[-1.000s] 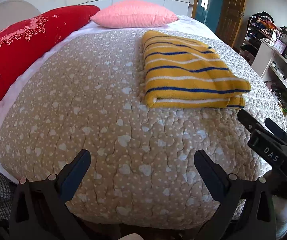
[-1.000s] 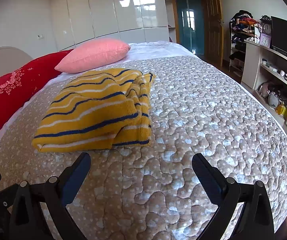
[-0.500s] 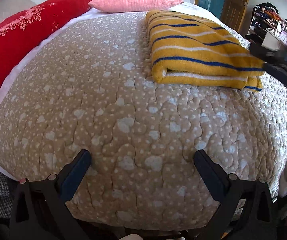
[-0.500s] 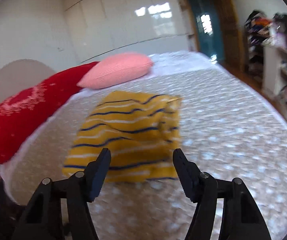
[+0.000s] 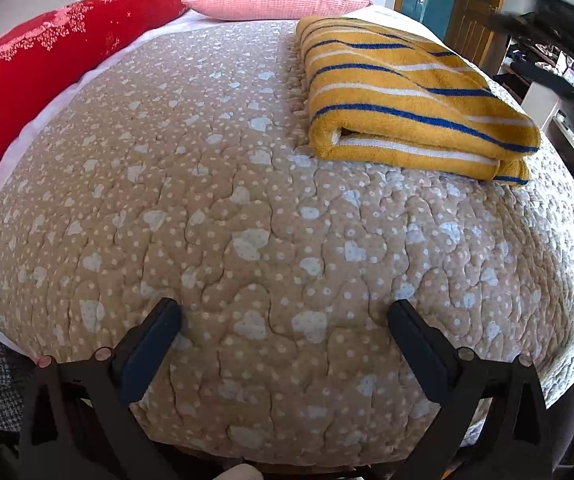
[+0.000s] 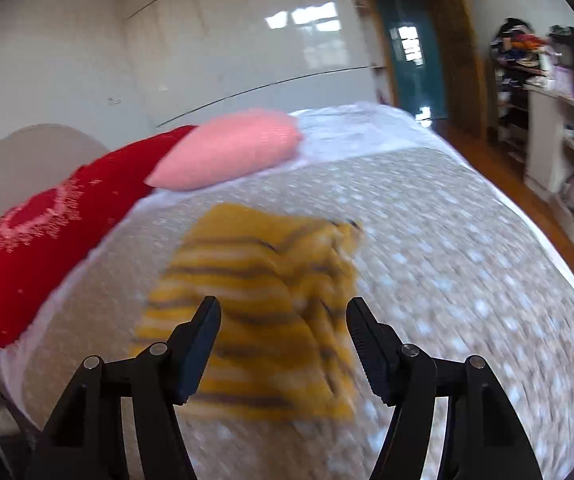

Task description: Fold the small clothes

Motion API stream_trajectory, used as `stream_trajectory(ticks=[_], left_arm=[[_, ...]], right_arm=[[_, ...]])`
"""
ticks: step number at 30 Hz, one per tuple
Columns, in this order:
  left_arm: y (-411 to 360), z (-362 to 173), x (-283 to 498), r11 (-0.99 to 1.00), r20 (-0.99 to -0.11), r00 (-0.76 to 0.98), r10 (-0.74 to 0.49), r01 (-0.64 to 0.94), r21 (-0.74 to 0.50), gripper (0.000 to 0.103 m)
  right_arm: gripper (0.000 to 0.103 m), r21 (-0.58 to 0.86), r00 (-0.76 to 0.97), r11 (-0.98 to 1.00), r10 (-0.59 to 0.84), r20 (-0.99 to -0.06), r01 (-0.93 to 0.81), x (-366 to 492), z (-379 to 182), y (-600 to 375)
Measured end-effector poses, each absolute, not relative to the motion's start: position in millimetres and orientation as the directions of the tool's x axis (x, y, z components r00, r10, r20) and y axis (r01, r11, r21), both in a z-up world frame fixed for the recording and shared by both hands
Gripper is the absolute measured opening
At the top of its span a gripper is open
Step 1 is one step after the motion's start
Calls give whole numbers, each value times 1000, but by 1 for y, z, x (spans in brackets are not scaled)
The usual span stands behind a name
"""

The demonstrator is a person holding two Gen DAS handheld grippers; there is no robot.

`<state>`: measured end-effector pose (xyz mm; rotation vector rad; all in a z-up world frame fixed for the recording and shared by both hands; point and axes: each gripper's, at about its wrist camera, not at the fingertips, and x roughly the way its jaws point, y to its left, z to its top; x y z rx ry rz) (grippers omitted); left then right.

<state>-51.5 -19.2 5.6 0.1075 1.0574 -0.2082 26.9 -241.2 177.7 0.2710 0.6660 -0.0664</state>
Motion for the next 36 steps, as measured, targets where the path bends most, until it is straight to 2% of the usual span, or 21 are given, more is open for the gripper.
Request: stream_trajectory(ticks=[1,4,5,7,9,10,11,14,18,23,26,30,36], left_arm=[[-18,5,-48,975,-872,475,-120,223,-13,103],[-17,5,-45,975,-868,483,-117,224,-7,103],[-16,4,-45,974,-868,483,-119,225,-8,103],[-15,4,-44,973,-867,483,-124,230,-11,103],[-15,4,-45,972,-861,492,-128,236,-10,103],[-16,3,-46,971,-858,497,-129,239,-8,103],[-16,3,-47,970,-854,503,-131,241,-7,103],[-18,3,-53,970,-842,521,-138,244,-8,103],[-18,5,-56,970,-832,535,-145,241,-15,103],[-21,16,-63,975,-823,556,-117,221,10,103],[-21,34,-72,980,-795,595,-118,197,2,103],[-23,68,-87,981,-725,674,-140,195,-8,103],[-32,72,-89,973,-747,641,-174,229,-30,103]], right_arm=[[69,233,781,962,35,-623,144,41,177,-245],[43,257,694,950,65,-717,177,96,152,-260],[40,270,646,941,79,-759,203,115,137,-267],[38,201,597,942,1,-802,267,141,118,-280],[41,117,587,947,-87,-805,300,154,116,-286],[50,79,580,943,-132,-804,324,158,118,-288],[53,65,581,938,-157,-799,342,158,122,-291],[55,92,634,938,-152,-758,335,134,140,-289],[57,132,686,962,-71,-724,239,62,155,-274],[71,98,697,980,-54,-716,176,-25,150,-244],[73,41,697,985,-87,-712,165,-59,137,-228],[74,80,706,975,-93,-702,208,-92,124,-223],[74,12,711,975,-155,-686,223,-98,122,-218]])
